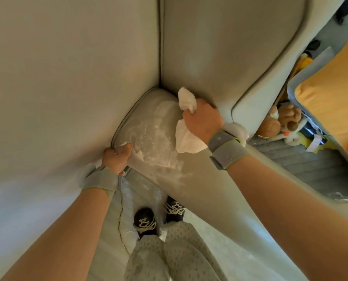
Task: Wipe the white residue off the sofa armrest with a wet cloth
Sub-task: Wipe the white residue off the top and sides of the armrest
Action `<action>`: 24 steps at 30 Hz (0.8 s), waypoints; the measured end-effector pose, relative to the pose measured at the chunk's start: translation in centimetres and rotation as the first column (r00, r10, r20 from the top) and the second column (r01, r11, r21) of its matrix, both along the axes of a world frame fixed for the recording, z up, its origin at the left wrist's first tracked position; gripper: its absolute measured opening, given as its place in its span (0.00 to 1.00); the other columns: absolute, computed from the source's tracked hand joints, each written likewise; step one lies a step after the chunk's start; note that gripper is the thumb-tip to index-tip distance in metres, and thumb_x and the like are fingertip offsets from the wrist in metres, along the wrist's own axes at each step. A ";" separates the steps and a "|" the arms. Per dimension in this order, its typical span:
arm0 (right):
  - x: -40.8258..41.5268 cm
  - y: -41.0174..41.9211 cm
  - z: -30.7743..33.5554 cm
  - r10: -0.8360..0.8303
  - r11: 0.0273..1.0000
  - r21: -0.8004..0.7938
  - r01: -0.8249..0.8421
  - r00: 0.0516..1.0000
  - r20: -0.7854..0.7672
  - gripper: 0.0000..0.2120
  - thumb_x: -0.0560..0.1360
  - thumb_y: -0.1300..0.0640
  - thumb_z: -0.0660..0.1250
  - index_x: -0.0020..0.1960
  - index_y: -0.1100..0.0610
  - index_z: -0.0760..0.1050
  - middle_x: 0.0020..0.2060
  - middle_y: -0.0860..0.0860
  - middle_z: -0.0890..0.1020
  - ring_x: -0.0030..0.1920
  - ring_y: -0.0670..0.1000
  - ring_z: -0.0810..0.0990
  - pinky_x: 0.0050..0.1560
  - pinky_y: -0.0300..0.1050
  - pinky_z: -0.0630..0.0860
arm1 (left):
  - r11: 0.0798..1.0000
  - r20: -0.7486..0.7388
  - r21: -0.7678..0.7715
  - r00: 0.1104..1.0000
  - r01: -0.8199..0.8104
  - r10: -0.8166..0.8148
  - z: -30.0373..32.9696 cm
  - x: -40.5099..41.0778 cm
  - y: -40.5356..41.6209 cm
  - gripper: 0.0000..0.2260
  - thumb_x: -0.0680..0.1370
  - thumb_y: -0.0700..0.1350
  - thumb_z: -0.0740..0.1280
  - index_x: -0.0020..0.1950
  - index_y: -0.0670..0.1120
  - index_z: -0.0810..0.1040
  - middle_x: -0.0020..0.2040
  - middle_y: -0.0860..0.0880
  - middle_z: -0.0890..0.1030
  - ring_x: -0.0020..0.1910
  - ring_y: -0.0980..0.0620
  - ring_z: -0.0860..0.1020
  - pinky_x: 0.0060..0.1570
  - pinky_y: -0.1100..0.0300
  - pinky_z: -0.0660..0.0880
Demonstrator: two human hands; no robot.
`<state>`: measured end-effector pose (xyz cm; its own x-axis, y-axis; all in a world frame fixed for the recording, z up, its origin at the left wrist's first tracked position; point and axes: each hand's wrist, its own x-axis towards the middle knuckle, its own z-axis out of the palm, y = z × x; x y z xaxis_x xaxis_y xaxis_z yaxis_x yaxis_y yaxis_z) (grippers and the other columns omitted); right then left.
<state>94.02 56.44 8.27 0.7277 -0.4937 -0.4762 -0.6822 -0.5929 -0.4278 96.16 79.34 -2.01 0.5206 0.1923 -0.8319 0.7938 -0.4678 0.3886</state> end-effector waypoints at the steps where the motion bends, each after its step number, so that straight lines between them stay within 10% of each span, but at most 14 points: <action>1: 0.6 0.1 -0.4 0.040 0.999 -0.021 -0.041 0.996 -0.076 0.16 0.77 0.51 0.59 0.60 0.58 0.69 0.58 0.59 0.77 0.61 0.63 0.72 0.62 0.55 0.69 | 1.000 -0.005 -0.004 1.000 -0.016 0.016 0.1 0.0 -0.2 0.33 0.71 0.60 0.69 0.66 0.39 0.68 0.64 0.38 0.74 0.63 0.39 0.74 0.56 0.41 0.75; 11: 6.4 0.6 -3.0 -0.051 0.993 0.097 0.067 0.986 -0.160 0.17 0.79 0.54 0.57 0.65 0.41 0.70 0.67 0.44 0.72 0.67 0.52 0.70 0.67 0.39 0.62 | 0.999 0.055 -0.033 0.997 -0.043 0.045 1.0 -1.0 -0.8 0.39 0.64 0.66 0.67 0.67 0.43 0.67 0.64 0.41 0.73 0.62 0.39 0.73 0.59 0.41 0.74; 17: 4.0 0.1 -2.1 0.215 0.973 -0.060 -0.225 0.967 -0.134 0.16 0.79 0.52 0.52 0.60 0.53 0.74 0.58 0.55 0.79 0.57 0.61 0.77 0.55 0.49 0.70 | 1.000 0.075 -0.002 0.997 -0.011 0.011 1.5 -0.9 -0.9 0.38 0.68 0.64 0.68 0.70 0.44 0.63 0.68 0.41 0.70 0.65 0.39 0.70 0.60 0.39 0.72; 24: -1.9 -0.4 0.1 0.498 0.864 -0.001 -0.503 0.855 0.142 0.19 0.77 0.58 0.62 0.67 0.59 0.70 0.66 0.56 0.74 0.66 0.57 0.72 0.66 0.47 0.65 | 0.998 0.071 0.056 0.996 0.043 -0.047 2.2 -0.7 -1.2 0.30 0.75 0.57 0.66 0.68 0.38 0.66 0.65 0.36 0.72 0.64 0.38 0.72 0.62 0.42 0.71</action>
